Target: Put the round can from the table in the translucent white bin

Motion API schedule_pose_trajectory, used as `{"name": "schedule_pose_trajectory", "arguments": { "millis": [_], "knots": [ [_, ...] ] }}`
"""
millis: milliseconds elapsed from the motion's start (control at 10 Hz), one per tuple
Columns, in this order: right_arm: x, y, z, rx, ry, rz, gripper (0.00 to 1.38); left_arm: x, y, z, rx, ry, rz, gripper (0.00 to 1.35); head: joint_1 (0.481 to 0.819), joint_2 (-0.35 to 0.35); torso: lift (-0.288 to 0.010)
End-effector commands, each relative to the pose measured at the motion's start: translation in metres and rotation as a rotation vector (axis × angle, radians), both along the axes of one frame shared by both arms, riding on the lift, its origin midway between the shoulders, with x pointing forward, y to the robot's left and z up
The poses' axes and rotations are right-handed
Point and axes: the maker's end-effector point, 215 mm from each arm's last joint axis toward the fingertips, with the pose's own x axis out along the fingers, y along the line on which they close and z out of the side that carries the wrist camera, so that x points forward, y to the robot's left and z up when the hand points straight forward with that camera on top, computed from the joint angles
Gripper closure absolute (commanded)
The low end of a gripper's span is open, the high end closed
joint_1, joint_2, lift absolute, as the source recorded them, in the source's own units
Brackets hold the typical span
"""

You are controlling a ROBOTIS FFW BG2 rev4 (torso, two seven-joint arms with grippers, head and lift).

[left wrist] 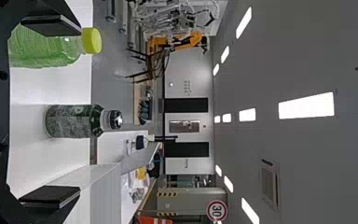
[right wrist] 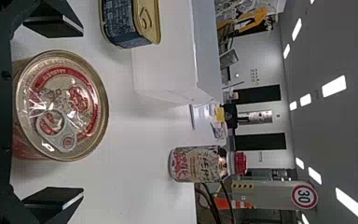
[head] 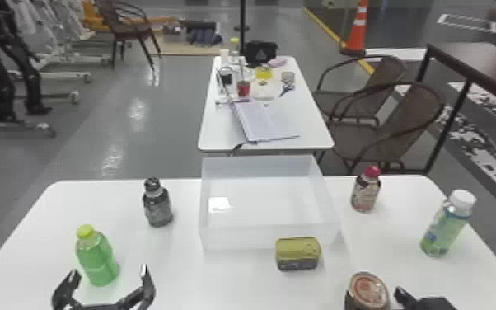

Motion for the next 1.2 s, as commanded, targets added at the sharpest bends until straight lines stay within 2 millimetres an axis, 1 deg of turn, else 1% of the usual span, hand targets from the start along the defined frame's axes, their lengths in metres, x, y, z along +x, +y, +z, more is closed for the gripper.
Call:
{"name": "schedule_pose_trajectory", "arguments": {
  "millis": [0,200,300,400,600,700,800,900,1000,1100],
  "knots": [
    [0.003,-0.001,-0.005,-0.002,0.015,0.0,0.1,0.0,-0.001,0.0,-0.006,-0.003,-0.001,0.1,0.549,0.0,-0.1],
    [0.009,0.0,-0.008,-0.017,0.021,0.006,0.09,0.0,-0.001,-0.001,-0.008,-0.003,-0.001,0.1,0.549,0.0,-0.1],
    [0.014,0.002,-0.009,-0.013,0.023,0.022,0.12,0.0,0.0,-0.003,-0.012,0.001,-0.004,0.1,0.549,0.0,-0.1],
    [0.018,0.005,-0.01,-0.01,0.025,0.043,0.25,0.001,-0.002,-0.003,-0.015,0.006,-0.011,0.1,0.549,0.0,-0.1],
    [0.022,0.01,-0.011,-0.001,0.026,0.07,0.74,0.002,-0.004,-0.005,-0.015,0.013,-0.019,0.1,0.549,0.0,-0.1],
    [0.021,0.011,-0.009,0.005,0.021,0.069,0.79,0.002,-0.004,-0.005,-0.015,0.014,-0.019,0.1,0.549,0.0,-0.1],
    [0.021,0.011,-0.005,0.015,0.017,0.068,0.81,0.002,-0.004,-0.006,-0.015,0.016,-0.022,0.1,0.549,0.0,-0.1],
    [0.023,0.014,0.006,0.025,0.011,0.072,0.81,0.002,-0.003,-0.004,-0.013,0.011,-0.021,0.11,0.549,0.0,-0.1],
    [0.029,0.016,0.028,0.032,-0.021,0.079,0.81,0.002,-0.004,-0.004,-0.014,0.011,-0.023,0.11,0.549,0.0,-0.1],
    [0.037,0.022,0.053,0.047,-0.041,0.093,0.81,0.002,-0.004,-0.004,-0.014,0.011,-0.023,0.11,0.549,0.0,-0.1]
  ]
}}
